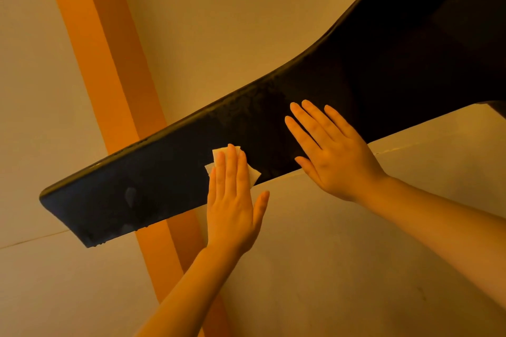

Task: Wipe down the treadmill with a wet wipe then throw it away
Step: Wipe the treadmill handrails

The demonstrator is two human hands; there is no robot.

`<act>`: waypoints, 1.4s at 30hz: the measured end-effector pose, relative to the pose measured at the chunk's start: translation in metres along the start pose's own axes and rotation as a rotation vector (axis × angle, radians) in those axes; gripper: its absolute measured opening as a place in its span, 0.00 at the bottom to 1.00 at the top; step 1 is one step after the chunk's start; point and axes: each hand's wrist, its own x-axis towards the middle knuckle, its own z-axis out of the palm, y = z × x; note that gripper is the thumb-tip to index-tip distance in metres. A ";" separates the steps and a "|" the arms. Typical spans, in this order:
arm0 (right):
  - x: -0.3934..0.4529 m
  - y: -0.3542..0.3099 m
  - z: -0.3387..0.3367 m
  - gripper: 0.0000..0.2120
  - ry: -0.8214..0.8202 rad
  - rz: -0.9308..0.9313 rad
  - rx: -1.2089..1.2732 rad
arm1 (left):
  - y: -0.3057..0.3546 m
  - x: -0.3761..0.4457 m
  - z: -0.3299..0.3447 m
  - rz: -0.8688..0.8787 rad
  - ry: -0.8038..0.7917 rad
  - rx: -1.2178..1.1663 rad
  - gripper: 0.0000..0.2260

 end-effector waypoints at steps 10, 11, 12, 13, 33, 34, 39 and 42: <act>0.000 0.000 -0.002 0.31 0.001 -0.005 -0.005 | 0.006 0.051 -0.018 -0.084 0.106 -0.004 0.33; 0.000 0.000 -0.002 0.31 0.002 -0.004 -0.004 | 0.008 0.050 -0.017 -0.093 0.110 -0.014 0.33; -0.001 0.000 -0.002 0.31 0.001 -0.003 -0.003 | 0.011 0.047 -0.016 -0.098 0.105 -0.023 0.33; -0.001 0.000 -0.001 0.31 0.001 0.000 -0.002 | 0.014 0.042 -0.014 -0.096 0.091 -0.025 0.33; 0.000 0.026 -0.011 0.24 0.160 0.076 0.216 | 0.019 0.066 -0.025 -0.080 0.104 -0.019 0.34; 0.000 0.030 -0.011 0.23 0.159 0.083 0.211 | 0.021 0.065 -0.025 -0.083 0.102 -0.025 0.34; 0.001 0.037 -0.006 0.23 0.173 0.080 0.221 | 0.029 0.042 -0.012 -0.033 0.063 0.014 0.33; 0.000 0.036 -0.003 0.23 0.188 0.085 0.225 | 0.034 0.023 -0.002 0.019 0.057 0.029 0.33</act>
